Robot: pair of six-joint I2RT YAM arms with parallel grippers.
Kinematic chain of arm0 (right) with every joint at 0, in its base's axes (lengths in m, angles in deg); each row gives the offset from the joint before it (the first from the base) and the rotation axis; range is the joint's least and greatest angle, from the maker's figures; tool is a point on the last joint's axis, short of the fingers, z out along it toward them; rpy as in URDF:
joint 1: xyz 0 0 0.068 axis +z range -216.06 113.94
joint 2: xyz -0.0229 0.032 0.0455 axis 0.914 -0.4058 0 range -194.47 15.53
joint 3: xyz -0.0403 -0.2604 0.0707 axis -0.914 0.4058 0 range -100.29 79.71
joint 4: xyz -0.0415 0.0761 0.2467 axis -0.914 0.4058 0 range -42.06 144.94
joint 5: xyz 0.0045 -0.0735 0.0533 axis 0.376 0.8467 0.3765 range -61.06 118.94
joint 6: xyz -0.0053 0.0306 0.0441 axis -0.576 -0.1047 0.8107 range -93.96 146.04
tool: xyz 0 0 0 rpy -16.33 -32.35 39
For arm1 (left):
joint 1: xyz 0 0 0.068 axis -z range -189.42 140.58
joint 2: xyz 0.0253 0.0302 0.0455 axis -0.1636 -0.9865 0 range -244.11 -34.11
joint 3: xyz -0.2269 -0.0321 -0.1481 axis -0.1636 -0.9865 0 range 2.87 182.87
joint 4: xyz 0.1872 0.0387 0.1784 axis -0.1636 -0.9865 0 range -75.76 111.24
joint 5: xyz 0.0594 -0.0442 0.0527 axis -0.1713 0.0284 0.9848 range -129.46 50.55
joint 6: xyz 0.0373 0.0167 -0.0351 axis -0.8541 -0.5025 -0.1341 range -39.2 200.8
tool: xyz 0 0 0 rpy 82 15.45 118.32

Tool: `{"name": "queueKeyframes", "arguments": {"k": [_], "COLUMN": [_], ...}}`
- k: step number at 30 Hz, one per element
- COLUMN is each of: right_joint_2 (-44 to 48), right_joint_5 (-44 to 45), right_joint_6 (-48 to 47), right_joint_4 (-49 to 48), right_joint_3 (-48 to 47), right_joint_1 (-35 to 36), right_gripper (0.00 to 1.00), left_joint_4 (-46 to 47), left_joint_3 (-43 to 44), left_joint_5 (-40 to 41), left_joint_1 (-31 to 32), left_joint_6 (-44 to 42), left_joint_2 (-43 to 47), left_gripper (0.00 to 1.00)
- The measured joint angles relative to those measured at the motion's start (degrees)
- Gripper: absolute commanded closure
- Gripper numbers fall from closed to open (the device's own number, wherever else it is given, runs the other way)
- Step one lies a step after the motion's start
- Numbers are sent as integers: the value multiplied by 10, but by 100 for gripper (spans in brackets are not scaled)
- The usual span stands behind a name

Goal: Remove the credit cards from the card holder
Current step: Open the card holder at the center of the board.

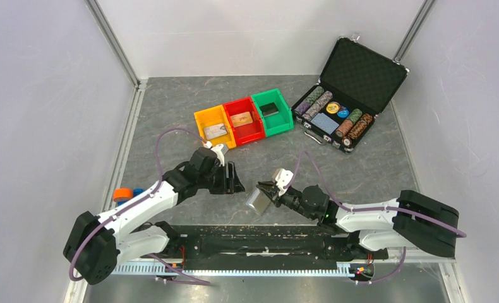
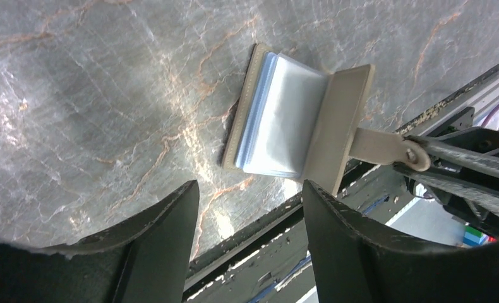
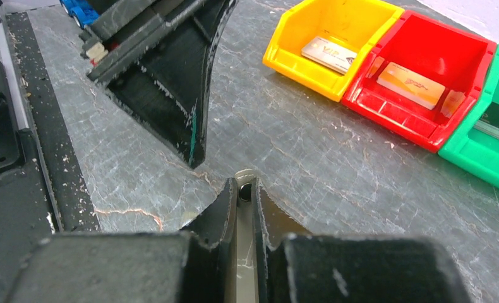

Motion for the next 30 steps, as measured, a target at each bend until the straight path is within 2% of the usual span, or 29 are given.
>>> {"name": "queueKeyframes", "arguments": {"k": [4,7,12,19,22,30], "right_joint_2": [6,33,91,177,204,231], "right_joint_5": [1,8,47,115,159,209], "right_joint_6": [2,8,55,157,220,323], "right_joint_4": [-16,-21,4,110,207,361], "right_joint_3": [26,55,85,126,126,126], "right_joint_1": [-2,-6,-15,-19,-24,-32], "right_gripper": [99,94,95,96,92,91], "left_joint_4": [21,30,39,63,78,114], "left_joint_3": [0,0,-5,-14,-14,-15], "left_joint_5": [4,5,4,-2,-12,-30], "left_joint_1": [0,0,0,0,2,8], "left_joint_6": [0,0,0,8,19,32], "left_joint_2": [-8,-25,-56,-70,-83,-98], "left_gripper": [32,33,34,35,35,36]}}
